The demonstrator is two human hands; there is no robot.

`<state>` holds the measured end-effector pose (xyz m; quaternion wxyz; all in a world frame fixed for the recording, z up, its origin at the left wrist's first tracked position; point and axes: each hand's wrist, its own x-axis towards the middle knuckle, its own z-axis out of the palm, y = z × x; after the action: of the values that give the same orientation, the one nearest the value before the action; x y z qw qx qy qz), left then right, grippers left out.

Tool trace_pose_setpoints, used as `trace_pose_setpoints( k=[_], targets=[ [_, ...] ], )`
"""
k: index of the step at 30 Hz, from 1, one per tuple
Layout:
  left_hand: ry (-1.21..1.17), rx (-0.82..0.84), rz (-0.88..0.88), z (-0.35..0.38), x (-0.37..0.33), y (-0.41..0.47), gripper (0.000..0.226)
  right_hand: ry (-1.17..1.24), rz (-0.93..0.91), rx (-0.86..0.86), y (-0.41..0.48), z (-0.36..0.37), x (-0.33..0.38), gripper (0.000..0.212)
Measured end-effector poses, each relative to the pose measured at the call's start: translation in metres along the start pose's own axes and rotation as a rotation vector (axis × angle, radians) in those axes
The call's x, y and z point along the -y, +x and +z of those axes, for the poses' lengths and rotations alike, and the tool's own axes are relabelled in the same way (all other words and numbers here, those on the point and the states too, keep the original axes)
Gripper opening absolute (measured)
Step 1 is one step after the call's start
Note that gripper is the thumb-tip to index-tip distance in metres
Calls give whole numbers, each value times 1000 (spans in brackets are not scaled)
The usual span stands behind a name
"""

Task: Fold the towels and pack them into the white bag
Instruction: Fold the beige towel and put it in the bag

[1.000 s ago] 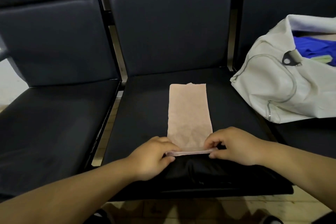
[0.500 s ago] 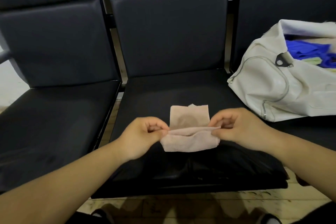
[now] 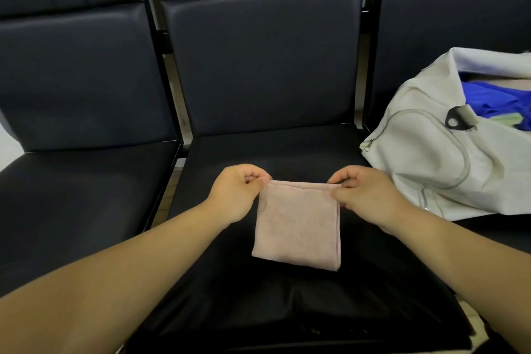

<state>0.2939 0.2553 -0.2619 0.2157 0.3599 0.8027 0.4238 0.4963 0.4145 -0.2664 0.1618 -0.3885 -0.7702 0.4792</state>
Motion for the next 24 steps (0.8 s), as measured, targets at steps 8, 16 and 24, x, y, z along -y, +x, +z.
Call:
trace_pose_setpoints(
  k=[8, 16, 24],
  targets=[
    [194, 60, -7, 36, 25, 51, 19, -271, 8, 50, 35, 15, -30, 19],
    [326, -86, 26, 48, 39, 43, 7, -524, -161, -43, 29, 18, -34, 20],
    [543, 482, 419, 6, 57, -21, 23, -647, -580, 498, -34, 32, -40, 30]
  ],
)
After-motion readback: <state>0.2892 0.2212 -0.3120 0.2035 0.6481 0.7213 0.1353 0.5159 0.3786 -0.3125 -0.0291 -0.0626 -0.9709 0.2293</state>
